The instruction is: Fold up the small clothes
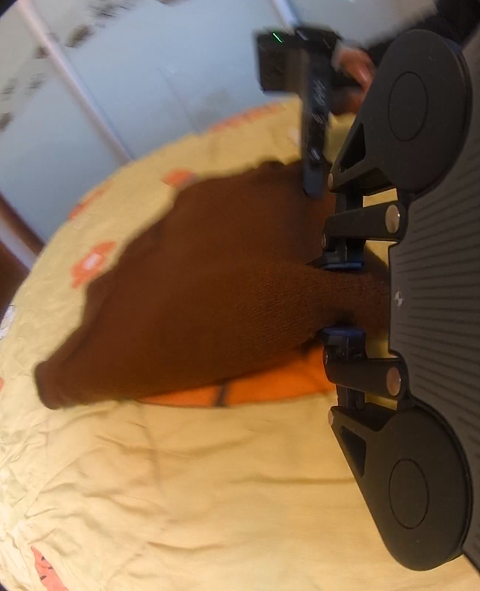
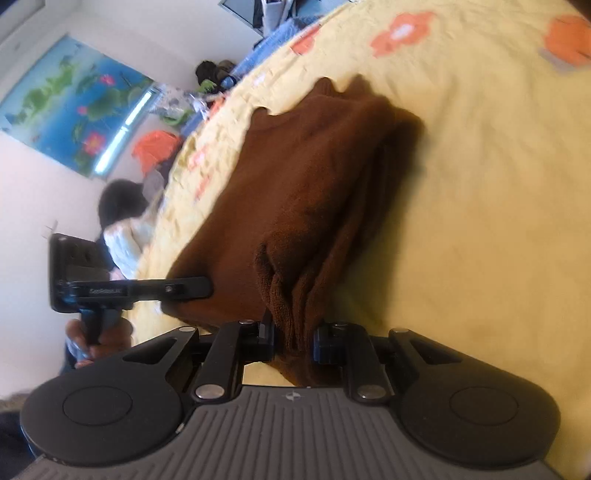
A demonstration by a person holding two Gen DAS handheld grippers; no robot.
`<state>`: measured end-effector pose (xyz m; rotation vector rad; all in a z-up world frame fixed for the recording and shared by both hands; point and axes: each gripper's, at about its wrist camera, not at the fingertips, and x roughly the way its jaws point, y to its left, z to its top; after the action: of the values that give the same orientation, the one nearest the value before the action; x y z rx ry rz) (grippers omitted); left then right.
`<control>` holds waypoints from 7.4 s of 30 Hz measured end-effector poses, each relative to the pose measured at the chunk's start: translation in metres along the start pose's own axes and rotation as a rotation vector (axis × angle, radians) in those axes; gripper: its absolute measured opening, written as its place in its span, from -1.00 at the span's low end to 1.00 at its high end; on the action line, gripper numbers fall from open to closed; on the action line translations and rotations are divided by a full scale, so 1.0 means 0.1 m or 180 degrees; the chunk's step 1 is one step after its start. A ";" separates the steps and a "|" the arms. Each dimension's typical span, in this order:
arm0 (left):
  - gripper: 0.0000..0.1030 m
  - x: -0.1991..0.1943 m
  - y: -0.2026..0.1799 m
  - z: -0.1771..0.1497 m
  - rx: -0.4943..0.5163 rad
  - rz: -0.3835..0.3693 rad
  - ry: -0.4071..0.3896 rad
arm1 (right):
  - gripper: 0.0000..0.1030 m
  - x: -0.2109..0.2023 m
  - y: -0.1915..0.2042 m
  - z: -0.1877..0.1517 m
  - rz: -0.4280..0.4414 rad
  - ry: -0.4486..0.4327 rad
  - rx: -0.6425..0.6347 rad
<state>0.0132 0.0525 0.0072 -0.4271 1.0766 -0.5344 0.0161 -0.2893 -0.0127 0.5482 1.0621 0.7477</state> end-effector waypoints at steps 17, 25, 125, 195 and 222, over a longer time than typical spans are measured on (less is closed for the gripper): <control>-0.61 -0.11 0.09 -0.16 -0.0185 -0.0049 0.0051 | -0.60 0.08 0.03 -0.03 0.0117 -0.0014 0.0172; -0.09 -0.61 -0.23 -0.12 0.0444 0.0468 -0.0618 | -0.01 -0.23 0.10 -0.07 -0.0179 -0.0439 0.0065; 1.00 -0.02 -0.66 -1.26 0.0591 0.2029 -0.1310 | 1.00 0.48 0.81 -1.07 -0.2449 -0.1315 -0.1134; 1.00 0.01 -0.65 -1.13 0.0519 0.2066 -0.1228 | 1.00 0.52 0.85 -1.08 -0.2582 -0.1398 -0.0990; 1.00 0.00 -0.66 -1.20 0.0557 0.2043 -0.1284 | 1.00 0.52 0.84 -1.08 -0.2590 -0.1400 -0.0982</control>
<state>-0.1084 -0.0084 -0.0054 -0.0159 0.7111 0.0345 -0.0913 -0.1905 -0.0249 -0.0172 0.6472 0.0510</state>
